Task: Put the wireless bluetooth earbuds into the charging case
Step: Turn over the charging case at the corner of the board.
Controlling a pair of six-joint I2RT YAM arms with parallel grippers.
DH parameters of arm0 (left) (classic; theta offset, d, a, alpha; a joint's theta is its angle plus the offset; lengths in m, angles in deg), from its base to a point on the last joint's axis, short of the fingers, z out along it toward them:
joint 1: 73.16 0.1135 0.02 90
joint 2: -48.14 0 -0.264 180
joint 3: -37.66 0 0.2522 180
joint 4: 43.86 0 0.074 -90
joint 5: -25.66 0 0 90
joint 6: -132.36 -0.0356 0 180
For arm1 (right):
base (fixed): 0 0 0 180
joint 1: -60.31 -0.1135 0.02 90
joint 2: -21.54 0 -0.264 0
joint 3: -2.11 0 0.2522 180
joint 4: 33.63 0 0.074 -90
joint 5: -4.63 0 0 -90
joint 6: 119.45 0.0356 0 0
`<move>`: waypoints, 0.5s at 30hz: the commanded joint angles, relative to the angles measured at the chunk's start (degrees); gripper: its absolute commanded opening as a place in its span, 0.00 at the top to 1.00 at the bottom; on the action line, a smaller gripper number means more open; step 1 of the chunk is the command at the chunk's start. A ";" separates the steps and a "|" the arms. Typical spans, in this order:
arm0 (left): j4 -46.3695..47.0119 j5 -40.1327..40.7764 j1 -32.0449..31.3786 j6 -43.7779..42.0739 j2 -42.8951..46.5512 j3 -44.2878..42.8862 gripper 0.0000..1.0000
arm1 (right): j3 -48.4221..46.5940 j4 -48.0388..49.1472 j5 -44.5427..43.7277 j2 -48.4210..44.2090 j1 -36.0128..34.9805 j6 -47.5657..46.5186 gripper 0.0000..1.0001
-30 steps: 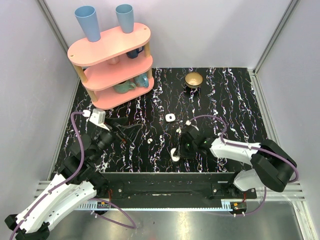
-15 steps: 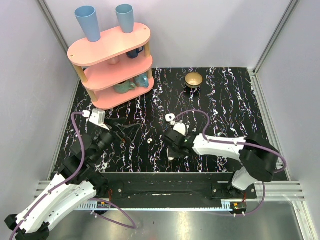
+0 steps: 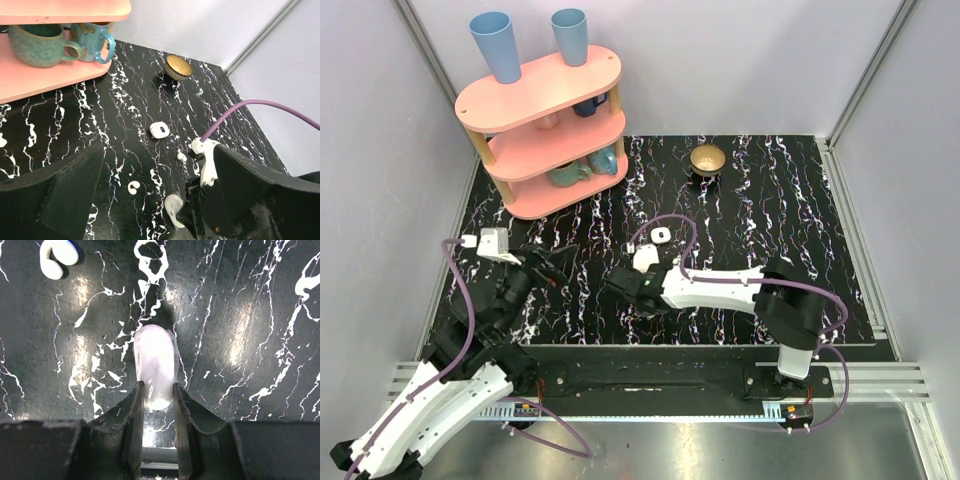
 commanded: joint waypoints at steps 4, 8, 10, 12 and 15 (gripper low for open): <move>-1.55 5.56 -0.09 0.71 3.20 -1.67 0.04 | -6.80 -13.57 -14.43 4.58 -3.58 2.72 0.91; -2.26 6.00 -0.09 0.62 3.73 -1.76 0.04 | -7.06 -17.79 -16.99 5.80 -3.84 4.12 0.89; -2.17 6.18 -0.09 0.79 4.00 -1.67 0.04 | -7.76 -19.03 -17.17 6.51 -3.93 4.30 0.87; -2.26 6.35 -0.09 1.06 4.09 -1.49 0.03 | -8.64 -19.12 -16.65 7.82 -4.19 3.52 0.83; -2.43 6.35 -0.09 0.88 4.17 -1.58 0.04 | -10.48 -19.30 -16.12 9.85 -4.63 2.72 0.77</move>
